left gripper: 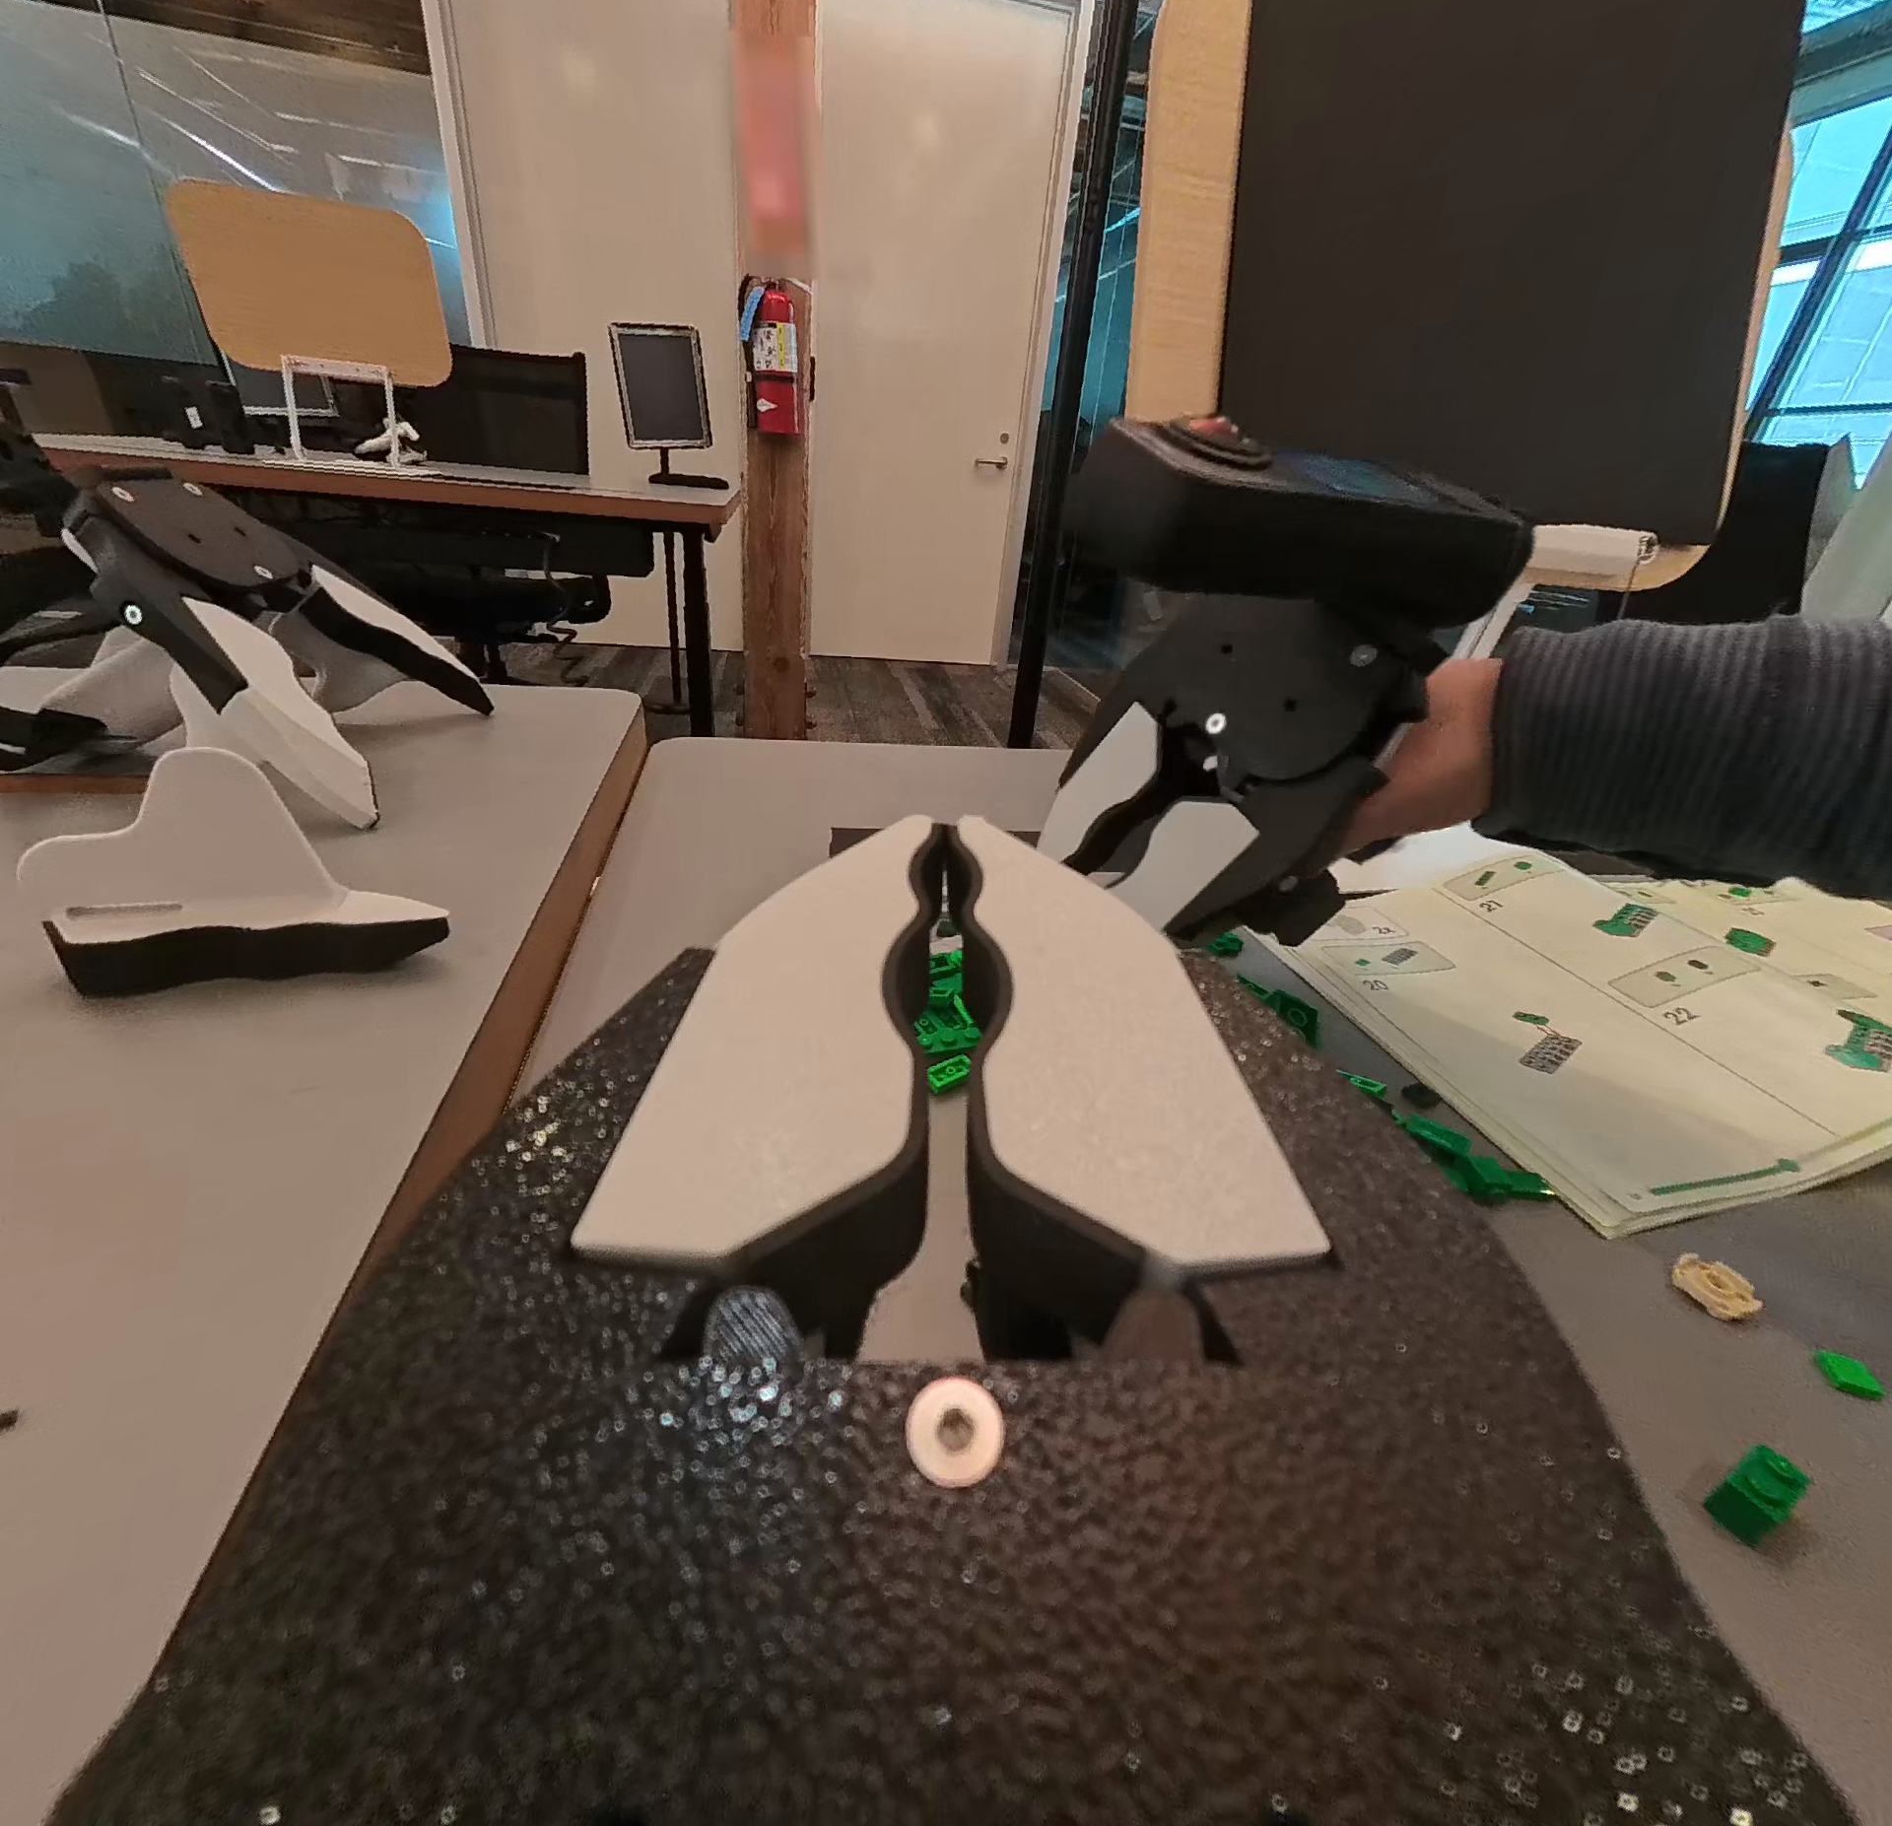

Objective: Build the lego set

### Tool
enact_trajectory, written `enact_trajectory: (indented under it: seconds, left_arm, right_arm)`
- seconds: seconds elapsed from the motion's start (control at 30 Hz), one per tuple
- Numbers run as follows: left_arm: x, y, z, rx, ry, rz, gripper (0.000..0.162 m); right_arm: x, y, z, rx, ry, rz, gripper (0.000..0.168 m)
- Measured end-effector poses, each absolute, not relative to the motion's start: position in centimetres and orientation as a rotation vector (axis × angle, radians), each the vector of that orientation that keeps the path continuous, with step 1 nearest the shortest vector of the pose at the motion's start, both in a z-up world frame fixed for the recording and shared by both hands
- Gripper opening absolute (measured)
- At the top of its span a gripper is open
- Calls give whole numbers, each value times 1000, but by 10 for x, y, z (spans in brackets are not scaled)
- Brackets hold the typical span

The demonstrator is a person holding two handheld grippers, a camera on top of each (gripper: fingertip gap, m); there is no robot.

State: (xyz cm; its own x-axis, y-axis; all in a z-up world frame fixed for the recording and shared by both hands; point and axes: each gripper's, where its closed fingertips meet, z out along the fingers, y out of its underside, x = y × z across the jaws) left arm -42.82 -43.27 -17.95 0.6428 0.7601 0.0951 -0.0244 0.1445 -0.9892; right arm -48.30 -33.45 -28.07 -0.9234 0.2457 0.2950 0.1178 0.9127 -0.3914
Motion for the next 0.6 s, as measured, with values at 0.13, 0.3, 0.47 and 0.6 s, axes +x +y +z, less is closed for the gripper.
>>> enact_trajectory:
  seconds: [0.13,0.3,0.47,0.6]
  left_arm:
    - [-428,-433,-179,-1316,-700,636,0]
    - [-428,-434,-179,-1312,-703,634,0]
    - [-430,-435,-179,-1299,-714,625,0]
    - [-429,-435,-178,-1297,-711,630,0]
  right_arm:
    - [-481,-339,-281,-60,-2684,459,13]
    - [-482,-339,-280,-18,-2672,394,1]
    - [-480,-331,-277,-101,-2697,380,0]
    - [-463,-334,-271,-218,-2782,516,3]
